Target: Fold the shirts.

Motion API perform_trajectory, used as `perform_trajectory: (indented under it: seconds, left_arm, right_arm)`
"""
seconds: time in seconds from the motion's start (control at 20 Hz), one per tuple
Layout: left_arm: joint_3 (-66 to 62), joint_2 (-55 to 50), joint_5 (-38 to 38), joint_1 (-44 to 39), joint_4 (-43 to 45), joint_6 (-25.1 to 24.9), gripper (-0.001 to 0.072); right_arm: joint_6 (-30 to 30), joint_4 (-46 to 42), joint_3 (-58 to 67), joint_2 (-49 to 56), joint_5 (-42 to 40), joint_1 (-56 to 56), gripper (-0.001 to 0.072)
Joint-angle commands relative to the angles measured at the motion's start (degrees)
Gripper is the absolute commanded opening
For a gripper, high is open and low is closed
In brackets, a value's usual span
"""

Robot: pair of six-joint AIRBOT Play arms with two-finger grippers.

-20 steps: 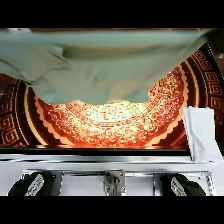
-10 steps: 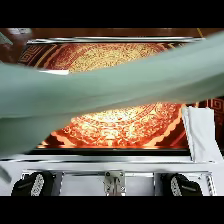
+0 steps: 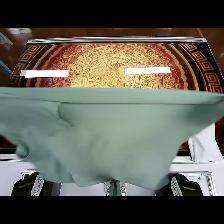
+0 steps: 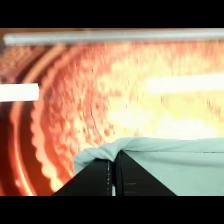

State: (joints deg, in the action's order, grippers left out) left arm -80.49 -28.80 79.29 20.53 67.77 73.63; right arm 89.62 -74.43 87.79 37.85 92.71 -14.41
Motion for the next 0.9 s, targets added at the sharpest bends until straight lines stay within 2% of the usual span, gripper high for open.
perform_trajectory:
  seconds: [0.0,0.15,0.25,0.4,0.6,0.7,0.85]
  left_arm:
    - [16.4,-2.4,-7.0,0.0,-0.5,-4.2,0.0039]
    - [22.7,-10.4,-15.3,-0.3,-5.4,-4.2,0.004]
    - [23.5,-18.1,-20.3,-2.5,-7.9,-4.5,0.004]
    - [23.4,-29.8,-27.7,-7.7,-12.5,-9.7,0.004]
    - [23.3,-41.5,-40.4,-13.0,-13.4,-9.9,0.004]
    - [23.3,-45.5,-45.2,-14.1,-13.5,-9.9,0.004]
    - [23.3,-50.5,-48.5,-14.6,-13.5,-9.9,0.004]
  right_arm:
    - [-1.2,0.9,-17.8,4.0,-7.0,0.0,0.0064]
    - [-2.5,1.6,-29.2,10.0,-27.6,0.0,0.0064]
    - [-3.1,4.2,-30.5,16.0,-35.7,0.6,0.0064]
    - [-3.6,6.1,-30.5,25.4,-47.4,5.8,0.0064]
    - [-3.2,6.1,-30.5,34.8,-65.7,12.7,0.0064]
    - [-2.3,6.4,-30.5,37.7,-71.9,13.6,0.0064]
    - [-0.6,8.0,-30.5,41.7,-75.1,13.3,0.0064]
